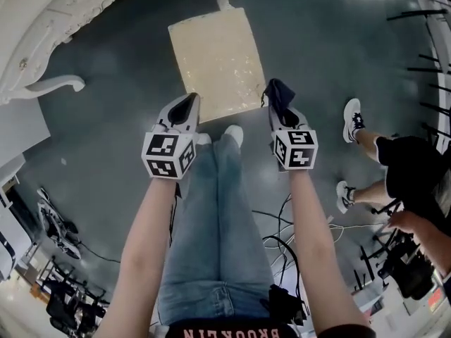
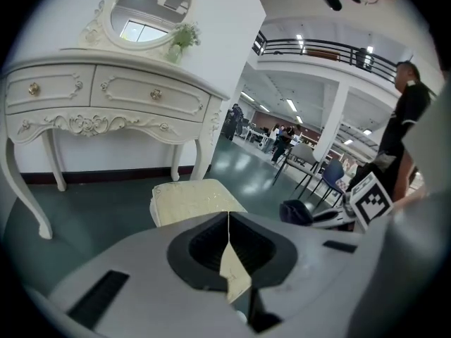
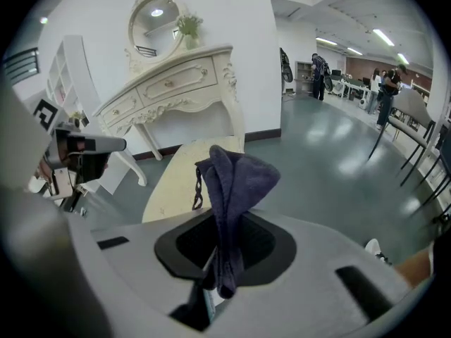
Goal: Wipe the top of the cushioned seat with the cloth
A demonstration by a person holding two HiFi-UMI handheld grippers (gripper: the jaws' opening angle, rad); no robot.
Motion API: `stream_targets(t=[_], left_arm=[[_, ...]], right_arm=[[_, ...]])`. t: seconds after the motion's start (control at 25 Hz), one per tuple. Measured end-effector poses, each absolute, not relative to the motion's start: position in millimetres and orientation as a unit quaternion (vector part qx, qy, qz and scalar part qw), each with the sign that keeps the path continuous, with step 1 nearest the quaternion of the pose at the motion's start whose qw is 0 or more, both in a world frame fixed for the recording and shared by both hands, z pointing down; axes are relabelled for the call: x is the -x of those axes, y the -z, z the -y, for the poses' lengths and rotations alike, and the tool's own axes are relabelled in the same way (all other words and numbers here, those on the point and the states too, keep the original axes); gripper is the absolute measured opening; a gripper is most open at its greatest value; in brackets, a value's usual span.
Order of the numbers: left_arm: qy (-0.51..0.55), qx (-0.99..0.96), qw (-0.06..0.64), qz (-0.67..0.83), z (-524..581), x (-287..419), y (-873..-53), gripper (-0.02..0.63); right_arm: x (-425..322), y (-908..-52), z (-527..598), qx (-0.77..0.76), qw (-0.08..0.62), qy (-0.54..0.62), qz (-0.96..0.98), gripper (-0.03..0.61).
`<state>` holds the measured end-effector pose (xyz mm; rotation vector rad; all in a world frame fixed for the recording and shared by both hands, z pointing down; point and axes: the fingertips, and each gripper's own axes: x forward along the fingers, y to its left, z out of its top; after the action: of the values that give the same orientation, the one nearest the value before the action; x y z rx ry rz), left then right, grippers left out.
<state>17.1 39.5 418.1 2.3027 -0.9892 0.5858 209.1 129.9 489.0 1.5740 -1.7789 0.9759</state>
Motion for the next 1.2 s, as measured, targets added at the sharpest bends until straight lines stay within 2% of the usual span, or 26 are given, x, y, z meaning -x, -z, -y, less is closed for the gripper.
stream_targets(t=[0.6, 1.2], left_arm=[[-0.229, -0.84, 0.305, 0.385, -45.8, -4.1, -460.0, 0.005], [-0.232, -0.841, 0.311, 0.378, -40.7, -9.5, -464.5, 0.005]], right_arm=[[-218.5, -563.4, -122.0, -0.579, 0.373, -0.358, 0.63, 0.048], [-207.4, -576.5, -117.1, -0.556, 0.367, -0.398, 0.63, 0.046]])
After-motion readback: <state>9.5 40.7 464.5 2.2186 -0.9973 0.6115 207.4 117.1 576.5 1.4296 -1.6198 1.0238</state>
